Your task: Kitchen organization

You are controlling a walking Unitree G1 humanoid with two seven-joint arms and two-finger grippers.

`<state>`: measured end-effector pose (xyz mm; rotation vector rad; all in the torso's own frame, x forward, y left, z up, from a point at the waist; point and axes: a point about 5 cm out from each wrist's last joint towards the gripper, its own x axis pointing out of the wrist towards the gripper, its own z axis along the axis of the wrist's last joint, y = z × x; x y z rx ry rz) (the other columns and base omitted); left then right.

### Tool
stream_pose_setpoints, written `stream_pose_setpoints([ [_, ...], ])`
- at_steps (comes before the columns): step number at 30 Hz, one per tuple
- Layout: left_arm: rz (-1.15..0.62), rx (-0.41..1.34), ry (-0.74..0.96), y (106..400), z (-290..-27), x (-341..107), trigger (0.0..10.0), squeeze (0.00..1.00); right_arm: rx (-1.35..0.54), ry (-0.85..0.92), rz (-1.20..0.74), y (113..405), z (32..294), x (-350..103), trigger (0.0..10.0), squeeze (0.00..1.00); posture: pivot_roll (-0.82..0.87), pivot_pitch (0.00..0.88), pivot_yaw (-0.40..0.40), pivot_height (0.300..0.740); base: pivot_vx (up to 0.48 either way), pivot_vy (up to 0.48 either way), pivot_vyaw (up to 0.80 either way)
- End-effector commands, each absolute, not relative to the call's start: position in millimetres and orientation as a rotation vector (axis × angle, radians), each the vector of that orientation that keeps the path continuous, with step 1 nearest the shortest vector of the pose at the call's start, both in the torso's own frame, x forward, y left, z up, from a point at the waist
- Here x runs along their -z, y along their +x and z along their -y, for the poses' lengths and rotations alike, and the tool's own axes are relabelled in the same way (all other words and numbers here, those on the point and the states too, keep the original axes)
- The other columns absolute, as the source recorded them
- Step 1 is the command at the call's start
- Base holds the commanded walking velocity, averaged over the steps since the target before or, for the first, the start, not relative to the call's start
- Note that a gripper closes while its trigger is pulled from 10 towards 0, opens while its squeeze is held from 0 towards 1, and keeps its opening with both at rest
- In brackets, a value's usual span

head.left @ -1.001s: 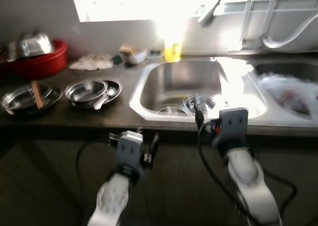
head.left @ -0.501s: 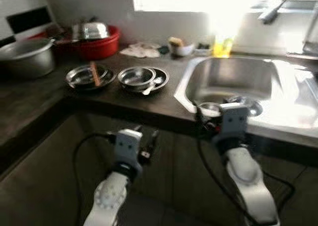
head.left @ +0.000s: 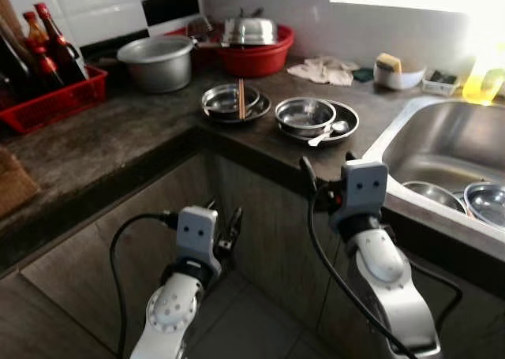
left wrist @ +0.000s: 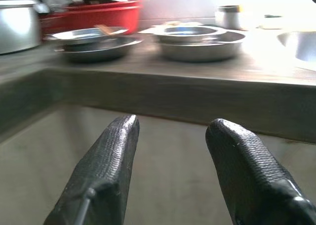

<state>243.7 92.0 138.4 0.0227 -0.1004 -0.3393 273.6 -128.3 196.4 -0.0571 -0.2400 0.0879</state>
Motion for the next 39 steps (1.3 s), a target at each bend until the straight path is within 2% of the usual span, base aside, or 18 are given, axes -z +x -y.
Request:
stream_pose_setpoints([
  [1,0.108,0.33,0.049,244,-94,-140,10.0,0.0,-0.1,-0.046,0.243,274,128,-198,10.0,0.0,0.04,0.032,0.015,0.74,0.292,0.0,0.0],
  [20,0.103,0.33,0.043,242,-94,-137,10.0,0.0,-0.129,-0.059,0.253,278,125,-199,10.0,0.0,0.05,0.038,0.012,0.74,0.417,0.0,0.0],
  [32,0.08,0.327,0.042,239,-95,-134,10.0,0.0,-0.143,-0.061,0.268,280,126,-203,10.0,0.0,0.05,0.045,0.014,0.74,0.0,0.0,0.0],
  [39,0.004,0.361,0.029,227,-95,-119,10.0,0.0,-0.295,-0.105,0.279,286,120,-206,10.0,0.0,0.05,0.054,0.012,0.74,0.0,0.0,0.0],
])
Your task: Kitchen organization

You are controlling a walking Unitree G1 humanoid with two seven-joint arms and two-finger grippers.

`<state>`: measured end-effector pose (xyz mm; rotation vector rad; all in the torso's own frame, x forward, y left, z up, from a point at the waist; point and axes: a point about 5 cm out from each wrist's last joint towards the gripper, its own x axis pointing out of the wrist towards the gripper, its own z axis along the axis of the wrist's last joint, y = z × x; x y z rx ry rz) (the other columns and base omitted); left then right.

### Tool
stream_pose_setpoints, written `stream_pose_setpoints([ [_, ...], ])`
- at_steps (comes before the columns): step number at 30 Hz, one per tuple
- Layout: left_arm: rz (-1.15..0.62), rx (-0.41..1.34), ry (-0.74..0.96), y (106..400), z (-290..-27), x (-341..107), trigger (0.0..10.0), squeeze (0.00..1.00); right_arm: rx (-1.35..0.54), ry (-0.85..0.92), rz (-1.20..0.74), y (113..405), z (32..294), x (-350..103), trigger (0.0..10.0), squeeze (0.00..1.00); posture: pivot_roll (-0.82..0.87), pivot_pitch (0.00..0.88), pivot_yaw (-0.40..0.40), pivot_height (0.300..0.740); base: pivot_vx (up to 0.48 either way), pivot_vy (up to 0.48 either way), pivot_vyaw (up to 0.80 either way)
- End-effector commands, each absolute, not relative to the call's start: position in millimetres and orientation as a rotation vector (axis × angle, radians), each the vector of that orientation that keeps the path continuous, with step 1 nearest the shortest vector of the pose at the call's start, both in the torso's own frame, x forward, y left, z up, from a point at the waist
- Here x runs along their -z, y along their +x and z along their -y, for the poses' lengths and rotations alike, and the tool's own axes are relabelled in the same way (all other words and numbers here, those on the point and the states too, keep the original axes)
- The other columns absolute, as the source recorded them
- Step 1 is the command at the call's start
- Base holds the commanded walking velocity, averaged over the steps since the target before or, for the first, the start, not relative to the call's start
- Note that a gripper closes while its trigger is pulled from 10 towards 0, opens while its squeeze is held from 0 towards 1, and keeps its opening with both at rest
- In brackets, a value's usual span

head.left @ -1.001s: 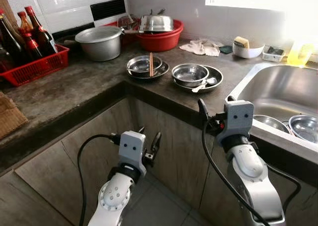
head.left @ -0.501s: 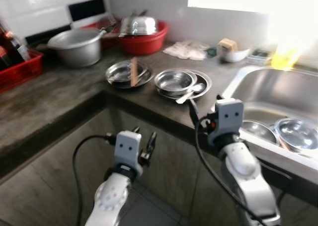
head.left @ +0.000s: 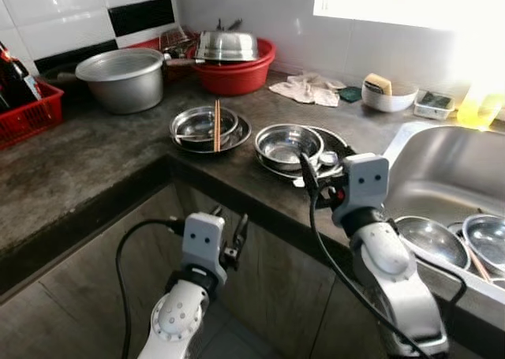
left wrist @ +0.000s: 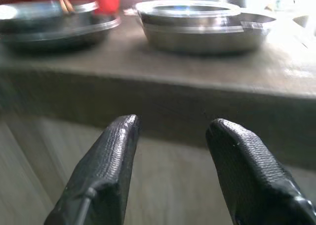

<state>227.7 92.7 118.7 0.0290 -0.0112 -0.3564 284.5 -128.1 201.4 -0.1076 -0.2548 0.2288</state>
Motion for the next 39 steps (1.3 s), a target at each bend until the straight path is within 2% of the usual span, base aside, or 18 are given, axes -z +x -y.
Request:
stream_pose_setpoints([
  [1,-0.007,0.368,0.025,226,-95,-118,10.0,0.0,-0.316,-0.113,0.277,286,118,-206,10.0,0.0,0.05,0.054,0.012,0.74,0.0,0.0,0.0],
  [3,-0.018,0.396,0.02,222,-93,-114,10.0,0.0,-0.393,-0.172,0.263,288,112,-203,10.0,0.0,0.05,0.057,0.01,0.74,0.0,0.0,0.0],
  [12,0.028,0.449,-0.006,217,-85,-120,10.0,0.0,-0.513,-0.375,0.21,295,109,-188,10.0,0.0,0.05,0.064,0.003,0.74,0.0,0.0,0.0],
  [22,0.034,0.51,-0.023,212,-79,-121,10.0,0.0,-0.535,-0.536,0.174,302,118,-172,10.0,0.0,0.05,0.066,-0.002,0.74,0.0,0.0,0.0],
  [39,0.046,0.63,-0.008,201,-67,-120,10.0,0.0,-0.523,-0.586,0.184,314,120,-170,10.0,0.0,0.06,0.064,-0.011,0.74,0.0,0.0,0.0],
])
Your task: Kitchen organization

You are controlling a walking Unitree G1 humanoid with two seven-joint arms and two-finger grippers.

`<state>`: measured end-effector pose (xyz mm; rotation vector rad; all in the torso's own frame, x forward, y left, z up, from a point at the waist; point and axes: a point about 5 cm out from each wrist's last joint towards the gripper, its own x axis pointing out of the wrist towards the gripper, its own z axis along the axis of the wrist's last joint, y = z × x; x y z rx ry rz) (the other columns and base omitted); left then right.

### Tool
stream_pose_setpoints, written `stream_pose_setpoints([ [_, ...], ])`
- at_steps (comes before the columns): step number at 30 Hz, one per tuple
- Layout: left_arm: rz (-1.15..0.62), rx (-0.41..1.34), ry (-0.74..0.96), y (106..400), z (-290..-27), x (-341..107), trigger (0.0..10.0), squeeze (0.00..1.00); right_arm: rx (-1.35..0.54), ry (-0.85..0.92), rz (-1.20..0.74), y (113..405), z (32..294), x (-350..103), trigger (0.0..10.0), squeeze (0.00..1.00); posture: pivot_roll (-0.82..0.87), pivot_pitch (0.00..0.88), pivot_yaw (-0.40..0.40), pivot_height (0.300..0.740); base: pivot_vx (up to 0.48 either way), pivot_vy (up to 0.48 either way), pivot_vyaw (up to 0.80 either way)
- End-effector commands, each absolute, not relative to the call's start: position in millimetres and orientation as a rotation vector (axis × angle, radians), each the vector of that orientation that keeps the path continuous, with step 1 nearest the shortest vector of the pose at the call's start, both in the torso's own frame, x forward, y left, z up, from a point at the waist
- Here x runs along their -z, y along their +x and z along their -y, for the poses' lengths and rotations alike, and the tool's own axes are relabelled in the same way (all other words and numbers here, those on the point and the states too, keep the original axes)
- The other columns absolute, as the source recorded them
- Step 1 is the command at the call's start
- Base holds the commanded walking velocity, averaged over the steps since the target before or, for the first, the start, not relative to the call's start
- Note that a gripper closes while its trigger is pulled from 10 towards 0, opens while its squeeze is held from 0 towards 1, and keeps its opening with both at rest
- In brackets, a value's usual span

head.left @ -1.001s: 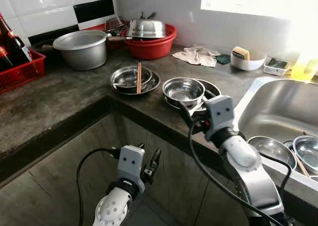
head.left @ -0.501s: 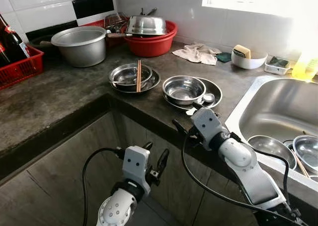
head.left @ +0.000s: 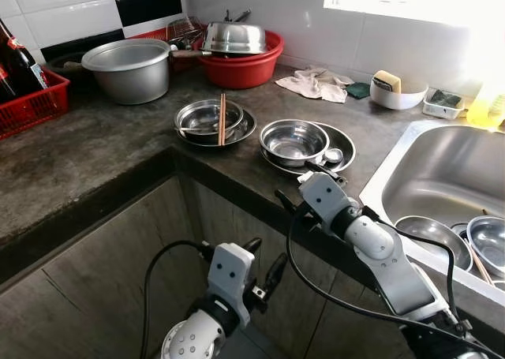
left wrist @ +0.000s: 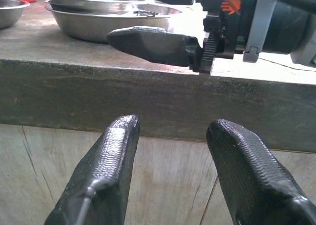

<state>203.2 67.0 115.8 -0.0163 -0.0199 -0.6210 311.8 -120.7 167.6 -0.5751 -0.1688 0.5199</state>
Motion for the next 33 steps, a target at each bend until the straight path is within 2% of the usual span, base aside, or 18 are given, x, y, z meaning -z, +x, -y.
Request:
stream_pose_setpoints([
  [1,0.046,0.63,-0.008,201,-67,-120,10.0,0.0,-0.523,-0.586,0.184,314,120,-170,10.0,0.0,0.06,0.064,-0.011,0.74,0.0,0.0,0.0],
  [5,0.05,0.631,-0.004,201,-67,-121,10.0,0.0,-0.524,-0.589,0.187,316,120,-170,10.0,0.0,0.06,0.062,-0.01,0.74,0.0,0.0,0.0],
  [6,0.049,0.63,-0.002,201,-68,-120,10.0,0.0,-0.523,-0.591,0.188,317,120,-170,4.6,0.0,0.06,0.059,-0.009,0.74,0.0,0.0,0.0],
  [7,0.05,0.629,0.0,201,-68,-120,10.0,0.0,-0.522,-0.592,0.188,317,120,-170,3.6,0.0,0.06,0.058,-0.009,0.74,0.0,0.0,0.0],
  [8,0.05,0.629,0.0,201,-68,-120,10.0,0.0,-0.522,-0.592,0.188,317,120,-170,3.6,0.0,0.06,0.058,-0.009,0.74,0.0,0.0,0.0],
  [9,0.051,0.629,0.003,201,-68,-120,10.0,0.0,-0.517,-0.593,0.191,318,120,-170,2.6,0.0,0.06,0.057,-0.009,0.74,0.0,0.0,0.0],
  [10,0.052,0.629,0.003,201,-68,-120,10.0,0.0,-0.514,-0.592,0.191,318,121,-171,2.6,0.0,0.06,0.057,-0.009,0.74,0.0,0.0,0.0],
  [11,0.052,0.628,0.005,202,-68,-120,10.0,0.0,-0.512,-0.593,0.193,318,121,-171,1.6,0.0,0.06,0.055,-0.007,0.74,0.0,0.0,0.0],
  [12,0.052,0.628,0.005,202,-68,-120,10.0,0.0,-0.512,-0.593,0.193,318,121,-171,1.6,0.0,0.06,0.055,-0.007,0.74,0.0,0.0,0.0],
  [13,0.053,0.628,0.005,202,-68,-120,10.0,0.0,-0.51,-0.593,0.195,319,121,-172,0.5,0.0,0.06,0.054,-0.007,0.74,0.0,0.0,0.0],
  [14,0.055,0.627,0.009,202,-68,-120,10.0,0.0,-0.507,-0.595,0.199,320,122,-172,0.0,0.0,0.06,0.052,-0.009,0.74,0.0,0.0,0.0],
  [33,0.059,0.613,0.022,205,-70,-120,10.0,0.0,-0.407,-0.582,0.283,326,128,-191,0.0,0.0,0.06,0.061,-0.005,0.74,0.0,0.0,0.0],
])
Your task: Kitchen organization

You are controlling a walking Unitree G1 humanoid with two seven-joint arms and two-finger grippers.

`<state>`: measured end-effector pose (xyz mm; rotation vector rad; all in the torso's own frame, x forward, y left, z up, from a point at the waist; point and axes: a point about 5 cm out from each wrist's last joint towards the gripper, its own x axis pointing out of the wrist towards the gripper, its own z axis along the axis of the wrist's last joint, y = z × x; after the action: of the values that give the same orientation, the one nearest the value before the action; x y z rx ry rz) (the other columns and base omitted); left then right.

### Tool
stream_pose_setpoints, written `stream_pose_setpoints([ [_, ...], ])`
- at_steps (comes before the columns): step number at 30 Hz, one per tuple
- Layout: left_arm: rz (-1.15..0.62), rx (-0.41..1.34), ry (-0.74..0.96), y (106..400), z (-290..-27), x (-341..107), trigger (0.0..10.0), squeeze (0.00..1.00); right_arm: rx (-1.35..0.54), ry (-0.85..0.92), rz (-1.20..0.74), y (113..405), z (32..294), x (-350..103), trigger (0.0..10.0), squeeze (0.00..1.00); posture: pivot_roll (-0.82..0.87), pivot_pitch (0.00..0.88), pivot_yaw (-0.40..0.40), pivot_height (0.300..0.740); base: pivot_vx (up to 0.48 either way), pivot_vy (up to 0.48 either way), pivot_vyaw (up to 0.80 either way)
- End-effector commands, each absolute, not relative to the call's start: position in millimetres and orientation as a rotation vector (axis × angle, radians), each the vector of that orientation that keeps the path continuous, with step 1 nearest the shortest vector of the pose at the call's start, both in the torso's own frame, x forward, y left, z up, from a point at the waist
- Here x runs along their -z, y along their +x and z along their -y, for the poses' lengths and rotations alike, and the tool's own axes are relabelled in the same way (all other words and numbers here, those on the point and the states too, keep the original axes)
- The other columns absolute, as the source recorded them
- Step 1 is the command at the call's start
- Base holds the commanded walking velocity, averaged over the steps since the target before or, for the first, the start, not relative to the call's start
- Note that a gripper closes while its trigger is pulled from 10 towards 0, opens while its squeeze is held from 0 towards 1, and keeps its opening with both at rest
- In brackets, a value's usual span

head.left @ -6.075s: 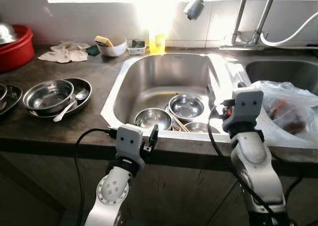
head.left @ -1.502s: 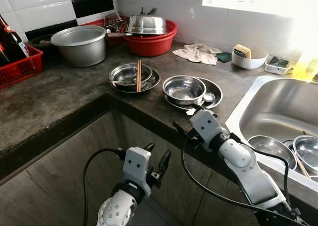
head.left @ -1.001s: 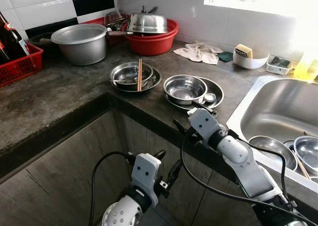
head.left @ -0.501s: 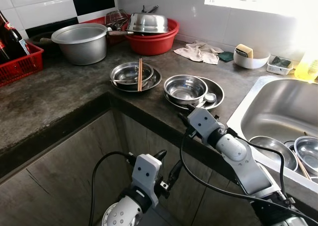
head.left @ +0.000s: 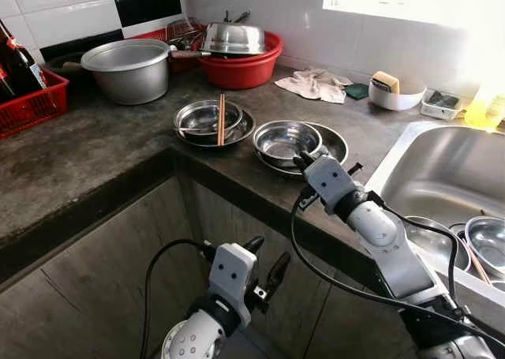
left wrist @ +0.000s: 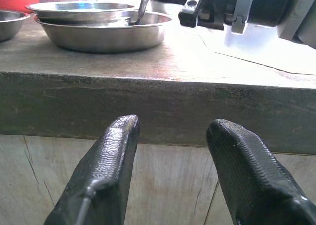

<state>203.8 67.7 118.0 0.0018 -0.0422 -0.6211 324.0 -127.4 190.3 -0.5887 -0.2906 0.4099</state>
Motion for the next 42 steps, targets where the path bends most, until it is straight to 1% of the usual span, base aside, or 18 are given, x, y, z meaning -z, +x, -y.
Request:
stream_pose_setpoints([
  [1,0.057,0.609,0.022,205,-70,-120,10.0,0.0,-0.363,-0.579,0.306,328,131,-196,0.0,0.0,0.06,0.061,-0.005,0.74,0.0,0.0,0.0],
  [6,0.058,0.608,0.025,206,-70,-120,10.0,0.0,-0.22,-0.576,0.349,332,142,-209,0.0,0.0,0.06,0.061,-0.003,0.74,0.0,0.0,0.0],
  [7,0.058,0.608,0.025,206,-70,-120,10.0,0.0,-0.22,-0.576,0.349,332,142,-209,0.0,0.0,0.06,0.061,-0.003,0.74,0.0,0.0,0.0],
  [12,0.058,0.605,0.027,207,-71,-120,10.0,0.0,-0.095,-0.534,0.363,335,155,-218,0.0,0.0,0.06,0.06,-0.002,0.74,0.0,0.0,0.0],
  [16,0.057,0.605,0.028,207,-71,-120,10.0,0.0,-0.08,-0.523,0.366,335,156,-220,0.0,0.0,0.06,0.06,-0.002,0.74,0.0,0.0,0.0],
  [20,0.057,0.6,0.031,208,-72,-120,10.0,0.0,-0.027,-0.485,0.41,332,158,-228,0.0,0.0,0.06,0.058,0.0,0.74,0.0,0.0,0.0],
  [21,0.058,0.597,0.032,208,-72,-120,10.0,0.0,-0.002,-0.461,0.446,328,157,-234,0.0,0.0,0.06,0.057,0.002,0.74,0.0,0.0,0.0],
  [24,0.058,0.594,0.032,209,-72,-120,10.0,0.0,0.013,-0.445,0.47,325,156,-238,0.0,0.0,0.06,0.057,0.0,0.74,0.0,0.0,0.0],
  [26,0.062,0.585,0.032,211,-73,-121,10.0,0.0,0.032,-0.399,0.53,315,150,-248,0.0,0.0,0.06,0.057,0.002,0.74,0.0,0.0,0.0],
  [27,0.062,0.585,0.032,211,-73,-121,10.0,0.0,0.032,-0.399,0.53,315,150,-248,0.0,0.0,0.06,0.057,0.002,0.74,0.0,0.0,0.0],
  [28,0.063,0.582,0.032,211,-73,-121,10.0,0.0,0.031,-0.345,0.537,312,146,-249,0.0,0.0,0.05,0.056,0.004,0.74,0.0,0.0,0.0],
  [29,0.063,0.582,0.032,211,-73,-121,10.0,0.0,0.031,-0.345,0.537,312,146,-249,0.0,0.0,0.05,0.056,0.004,0.74,0.0,0.0,0.0],
  [30,0.064,0.581,0.032,212,-73,-121,10.0,0.0,0.031,-0.294,0.536,310,143,-250,0.0,0.0,0.05,0.055,0.004,0.74,0.0,0.0,0.0],
  [32,0.064,0.58,0.032,212,-72,-121,10.0,0.0,0.037,-0.263,0.535,308,142,-250,0.0,0.0,0.05,0.053,0.005,0.74,0.0,0.0,0.0],
  [38,0.069,0.538,-0.001,216,-75,-125,10.0,0.0,0.084,-0.247,0.537,302,144,-252,0.0,0.0,0.05,0.049,0.002,0.74,0.0,0.0,0.0],
  [39,0.082,0.515,-0.014,219,-77,-129,10.0,0.0,0.115,-0.242,0.534,298,147,-252,0.0,0.0,0.05,0.048,-0.002,0.74,0.0,0.0,0.0],
  [42,0.114,0.48,-0.038,226,-81,-139,10.0,0.0,0.157,-0.228,0.516,289,151,-249,0.0,0.0,0.06,0.045,-0.001,0.74,0.0,0.386,-0.79],
])
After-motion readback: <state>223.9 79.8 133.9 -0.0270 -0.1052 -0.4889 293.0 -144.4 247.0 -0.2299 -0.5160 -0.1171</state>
